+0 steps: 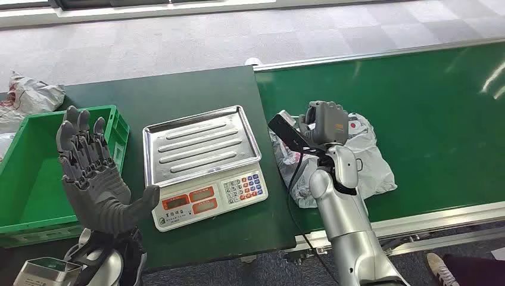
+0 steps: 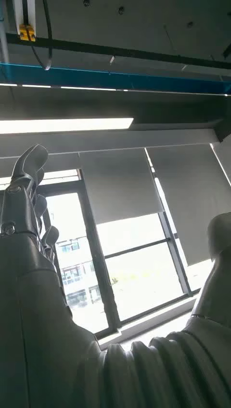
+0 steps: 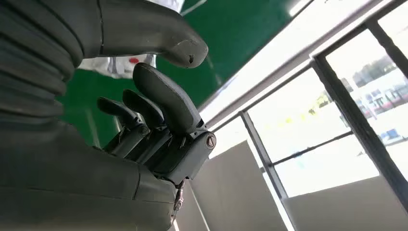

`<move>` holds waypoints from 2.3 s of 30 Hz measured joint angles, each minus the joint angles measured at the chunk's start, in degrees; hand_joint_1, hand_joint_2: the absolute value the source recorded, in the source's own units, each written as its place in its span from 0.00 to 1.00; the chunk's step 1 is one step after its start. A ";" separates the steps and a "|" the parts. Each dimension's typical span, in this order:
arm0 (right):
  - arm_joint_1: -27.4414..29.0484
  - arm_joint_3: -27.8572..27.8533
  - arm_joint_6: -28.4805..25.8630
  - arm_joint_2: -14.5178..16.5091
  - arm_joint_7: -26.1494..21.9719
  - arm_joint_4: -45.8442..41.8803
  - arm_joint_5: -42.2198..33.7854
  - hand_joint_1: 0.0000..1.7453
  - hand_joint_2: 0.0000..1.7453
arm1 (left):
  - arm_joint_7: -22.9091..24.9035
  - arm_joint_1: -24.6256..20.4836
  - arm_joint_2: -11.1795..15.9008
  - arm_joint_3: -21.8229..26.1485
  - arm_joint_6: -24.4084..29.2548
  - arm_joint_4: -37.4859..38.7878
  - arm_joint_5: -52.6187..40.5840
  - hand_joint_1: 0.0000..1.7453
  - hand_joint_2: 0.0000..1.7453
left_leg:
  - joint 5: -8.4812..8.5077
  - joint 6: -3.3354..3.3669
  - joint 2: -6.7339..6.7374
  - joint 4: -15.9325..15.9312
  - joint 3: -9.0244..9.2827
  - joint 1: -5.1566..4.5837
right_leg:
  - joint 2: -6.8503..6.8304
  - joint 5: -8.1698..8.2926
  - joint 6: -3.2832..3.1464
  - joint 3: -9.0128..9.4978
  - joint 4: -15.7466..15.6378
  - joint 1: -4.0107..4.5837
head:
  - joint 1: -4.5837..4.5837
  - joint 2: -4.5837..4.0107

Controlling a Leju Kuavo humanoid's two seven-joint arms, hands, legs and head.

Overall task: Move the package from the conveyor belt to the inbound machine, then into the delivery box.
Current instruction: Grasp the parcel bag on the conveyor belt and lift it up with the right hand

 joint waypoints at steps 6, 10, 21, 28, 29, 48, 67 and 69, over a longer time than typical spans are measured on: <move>3.53 1.97 -2.87 -0.03 3.48 -8.48 1.49 1.00 1.00 | 0.00 0.13 0.28 -0.32 0.10 0.41 0.61 0.00 1.00 | 0.00 0.00 0.01 0.00 0.02 0.00 | 0.01 0.00 0.00 0.00 0.00 0.01 | -0.01 0.00; 4.84 2.15 -4.13 -0.22 8.84 -10.44 5.93 1.00 1.00 | 0.00 0.15 0.55 -0.82 0.22 0.84 1.09 0.00 1.00 | 0.01 0.00 0.03 0.00 0.03 0.01 | 0.02 0.01 0.00 0.01 0.00 0.01 | -0.01 0.00; 5.79 2.15 -4.13 -0.70 10.03 -11.43 7.16 0.00 1.00 | 0.00 0.16 0.86 -1.70 0.31 1.30 1.10 0.00 1.00 | 0.01 -0.01 0.05 0.00 0.04 0.01 | 0.04 0.01 -0.01 0.01 0.00 0.01 | -0.01 0.00; 2.85 0.64 14.17 -3.89 27.85 3.23 16.95 0.00 1.00 | 0.01 0.12 0.63 -1.76 -1.51 2.07 0.65 0.00 1.00 | 0.02 0.02 -0.04 0.00 0.04 0.00 | -0.10 0.01 0.01 0.08 -0.02 0.00 | 0.00 0.00; 2.34 -0.16 13.39 -4.68 28.34 7.18 16.77 0.00 1.00 | 0.01 0.13 0.57 -1.76 -1.63 2.15 0.63 0.00 1.00 | 0.03 0.03 -0.08 0.01 0.02 -0.01 | -0.14 0.02 0.01 0.10 -0.02 -0.01 | 0.01 0.00; -8.14 -8.36 0.76 -8.48 29.99 37.14 17.53 0.00 1.00 | 0.31 0.02 0.14 -1.80 -1.89 2.01 0.99 0.00 1.00 | 0.03 0.01 0.01 -0.01 0.03 0.00 | 0.02 0.03 -0.01 0.01 0.00 0.00 | 0.01 0.00; -10.55 -8.91 18.29 -5.90 17.30 43.23 17.00 0.00 1.00 | 0.06 -0.07 0.06 -1.96 -5.43 2.29 -0.19 0.00 1.00 | 0.03 0.01 0.05 -0.01 0.04 0.00 | 0.06 0.03 -0.01 0.00 0.00 0.01 | 0.00 0.00; -10.55 -8.91 18.74 -5.47 17.05 43.45 17.08 0.00 1.00 | 0.05 -0.08 0.08 -1.96 -5.64 2.45 -0.36 0.00 1.00 | 0.03 0.01 0.05 -0.01 0.04 0.00 | 0.06 0.03 -0.01 0.00 0.00 0.01 | 0.00 0.00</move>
